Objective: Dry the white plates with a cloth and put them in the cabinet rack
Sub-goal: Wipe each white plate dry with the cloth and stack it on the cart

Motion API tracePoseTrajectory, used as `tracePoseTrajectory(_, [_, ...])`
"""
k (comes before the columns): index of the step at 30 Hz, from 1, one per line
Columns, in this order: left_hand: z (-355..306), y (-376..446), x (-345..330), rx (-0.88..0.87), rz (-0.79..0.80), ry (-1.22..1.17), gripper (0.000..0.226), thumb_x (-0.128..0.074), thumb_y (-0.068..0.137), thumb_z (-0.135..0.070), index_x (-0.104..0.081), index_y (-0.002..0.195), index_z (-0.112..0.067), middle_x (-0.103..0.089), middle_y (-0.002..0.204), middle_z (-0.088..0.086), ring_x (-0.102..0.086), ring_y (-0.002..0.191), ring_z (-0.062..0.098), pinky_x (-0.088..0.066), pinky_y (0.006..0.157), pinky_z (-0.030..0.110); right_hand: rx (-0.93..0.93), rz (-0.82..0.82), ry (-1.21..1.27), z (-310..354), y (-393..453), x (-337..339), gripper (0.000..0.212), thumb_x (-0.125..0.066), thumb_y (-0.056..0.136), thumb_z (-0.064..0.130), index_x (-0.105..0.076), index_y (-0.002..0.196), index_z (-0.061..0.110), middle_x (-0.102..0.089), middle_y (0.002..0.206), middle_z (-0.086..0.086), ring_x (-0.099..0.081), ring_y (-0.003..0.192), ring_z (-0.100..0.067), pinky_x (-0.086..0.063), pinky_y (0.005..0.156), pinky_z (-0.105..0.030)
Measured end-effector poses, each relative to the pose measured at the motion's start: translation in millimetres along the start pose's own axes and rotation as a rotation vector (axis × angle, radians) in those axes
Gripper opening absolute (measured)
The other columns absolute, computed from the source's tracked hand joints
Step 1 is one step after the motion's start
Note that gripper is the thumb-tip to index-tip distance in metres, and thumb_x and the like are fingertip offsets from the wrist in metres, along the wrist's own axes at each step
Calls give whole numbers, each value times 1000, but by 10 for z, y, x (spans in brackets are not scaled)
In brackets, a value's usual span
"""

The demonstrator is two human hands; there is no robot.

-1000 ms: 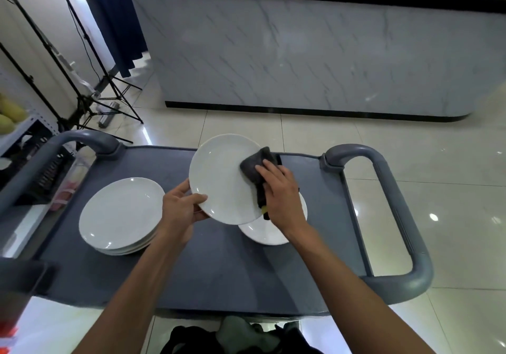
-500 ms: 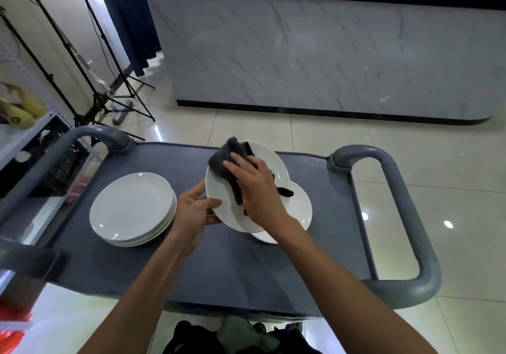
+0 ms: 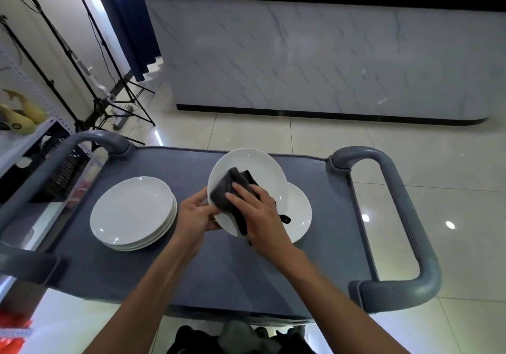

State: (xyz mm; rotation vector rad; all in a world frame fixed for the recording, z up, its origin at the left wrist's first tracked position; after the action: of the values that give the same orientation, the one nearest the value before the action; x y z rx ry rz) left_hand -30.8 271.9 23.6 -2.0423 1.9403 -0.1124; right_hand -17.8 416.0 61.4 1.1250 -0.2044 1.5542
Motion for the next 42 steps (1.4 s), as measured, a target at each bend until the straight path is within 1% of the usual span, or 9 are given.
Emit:
tracePoseTrajectory(6, [39, -28, -57, 33, 31, 10, 52, -55, 84, 14, -70, 121, -21, -75, 106, 14, -72, 93, 37, -60, 68, 45, 3, -40, -59, -19, 328, 119, 56, -64, 87, -1, -57, 139, 17, -47, 151, -4, -40, 135, -32, -35, 105, -46])
tracePoseTrajectory(10, [1, -52, -33, 19, 17, -23, 54, -57, 84, 13, -70, 121, -23, -75, 108, 11, -72, 91, 34, -59, 67, 44, -50, -114, -97, -181, 521, 244, 50, -57, 94, 1, -56, 140, 19, -47, 151, -4, -38, 137, -31, -35, 110, -47])
tracePoseTrajectory(16, [-75, -68, 130, -34, -107, -77, 56, -57, 83, 13, -69, 125, -20, -76, 102, 6, -72, 79, 23, -59, 62, 38, -181, -153, -176, -505, 573, 366, 46, -50, 97, 4, -57, 139, 21, -48, 150, -2, -41, 134, -30, -37, 107, -47])
tracePoseTrajectory(20, [-90, -62, 210, -40, -196, -128, 54, -55, 82, 15, -69, 124, -16, -77, 95, 5, -70, 79, 26, -58, 60, 36, -240, -153, -208, -655, 398, 346, 50, -54, 92, -4, -60, 136, 19, -52, 147, -4, -45, 129, -34, -42, 103, -50])
tracePoseTrajectory(27, [-170, -8, 207, -61, -253, -190, 53, -54, 83, 15, -71, 119, -19, -76, 95, 3, -68, 82, 26, -60, 63, 37, -197, -68, -195, -437, 83, 104, 65, -62, 80, -9, -57, 139, 18, -51, 148, -4, -47, 124, -36, -45, 97, -50])
tracePoseTrajectory(31, [-185, 22, 201, -65, -262, -200, 52, -54, 83, 14, -68, 125, -12, -75, 99, 8, -69, 85, 29, -59, 65, 38, -137, 9, -122, -130, -30, -9, 69, -60, 80, -10, -53, 142, 18, -45, 152, -4, -45, 129, -38, -44, 101, -51])
tracePoseTrajectory(36, [-172, 22, 289, -49, -290, -210, 48, -55, 83, 12, -70, 121, -14, -74, 101, 11, -70, 85, 29, -60, 66, 40, -8, 68, -81, 167, -172, -43, 73, -58, 77, -10, -52, 144, 19, -43, 154, -2, -41, 135, -36, -35, 108, -47])
tracePoseTrajectory(39, [-158, 10, 318, -50, -291, -197, 48, -55, 82, 11, -71, 120, -14, -74, 100, 9, -69, 84, 28, -60, 67, 41, 30, 82, -86, 129, -221, -25, 69, -58, 76, -11, -56, 140, 16, -47, 151, -4, -46, 132, -37, -40, 105, -48])
tracePoseTrajectory(42, [-114, 2, 337, -31, -287, -192, 47, -56, 82, 12, -70, 121, -11, -74, 97, 9, -70, 83, 29, -60, 69, 41, -33, 27, -102, -59, -201, 54, 64, -62, 78, -8, -59, 137, 16, -51, 148, -4, -49, 127, -37, -46, 98, -49])
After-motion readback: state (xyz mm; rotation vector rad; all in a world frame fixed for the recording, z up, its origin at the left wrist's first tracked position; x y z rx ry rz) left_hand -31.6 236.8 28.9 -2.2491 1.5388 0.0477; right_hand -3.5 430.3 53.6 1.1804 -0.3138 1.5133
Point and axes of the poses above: each hand's wrist, its own y-axis towards the middle knuckle, its own x-axis out of the back of the hand, z = x × y, the point moved 8 cm from there along y, towards the middle knuckle
